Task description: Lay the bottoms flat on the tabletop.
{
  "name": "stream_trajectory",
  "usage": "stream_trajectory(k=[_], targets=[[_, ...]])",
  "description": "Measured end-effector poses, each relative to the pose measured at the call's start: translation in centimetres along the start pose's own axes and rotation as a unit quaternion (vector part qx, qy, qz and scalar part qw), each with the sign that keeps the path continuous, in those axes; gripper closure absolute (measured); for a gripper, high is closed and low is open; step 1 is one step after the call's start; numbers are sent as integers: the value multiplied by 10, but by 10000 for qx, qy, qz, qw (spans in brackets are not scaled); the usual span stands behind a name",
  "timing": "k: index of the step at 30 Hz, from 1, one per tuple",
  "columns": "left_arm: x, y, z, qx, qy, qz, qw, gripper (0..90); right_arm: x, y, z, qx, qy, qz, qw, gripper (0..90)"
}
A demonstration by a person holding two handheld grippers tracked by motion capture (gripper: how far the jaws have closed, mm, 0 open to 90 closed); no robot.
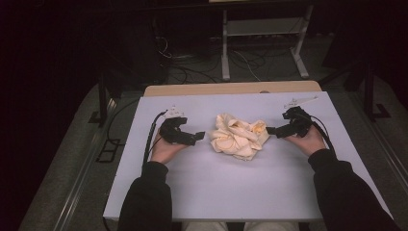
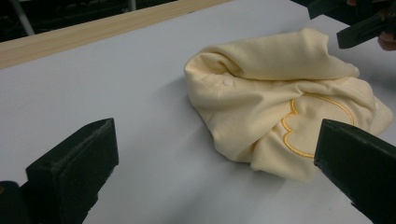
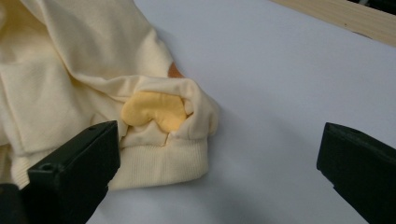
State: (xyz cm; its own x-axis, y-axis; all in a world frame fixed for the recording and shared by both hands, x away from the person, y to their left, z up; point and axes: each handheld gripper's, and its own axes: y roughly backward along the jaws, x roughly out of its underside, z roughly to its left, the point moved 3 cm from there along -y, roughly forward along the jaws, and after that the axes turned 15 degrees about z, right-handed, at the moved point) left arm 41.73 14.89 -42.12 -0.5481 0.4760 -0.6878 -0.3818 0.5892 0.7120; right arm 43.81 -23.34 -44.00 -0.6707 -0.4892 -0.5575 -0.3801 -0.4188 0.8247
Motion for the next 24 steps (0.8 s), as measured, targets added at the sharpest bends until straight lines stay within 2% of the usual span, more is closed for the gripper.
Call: stream_trajectory(k=[5,8,14,17,20,24], targets=[[-1,-10,1,72,14,-23,10000,0,-1,-8,-1,3,-42,42,10000,0],[-4,-18,2,154,29,55,9999,0,-1,-13,-2,-23,-88,53,9999,16],[-10,-33,-4,312,-9,61,9995,0,-2,-22,-1,-54,-149,123,9998,61],[-12,-40,-8,385,-80,174,9991,0,-2,-24,-2,-137,-174,182,9996,124],[-14,-49,-10,506,-69,264,9983,0,-2,-27,-4,-164,-243,229,9993,135],[-14,-58,-13,669,-92,182,9976,87,-1,-32,-6,-198,-266,343,9989,150]])
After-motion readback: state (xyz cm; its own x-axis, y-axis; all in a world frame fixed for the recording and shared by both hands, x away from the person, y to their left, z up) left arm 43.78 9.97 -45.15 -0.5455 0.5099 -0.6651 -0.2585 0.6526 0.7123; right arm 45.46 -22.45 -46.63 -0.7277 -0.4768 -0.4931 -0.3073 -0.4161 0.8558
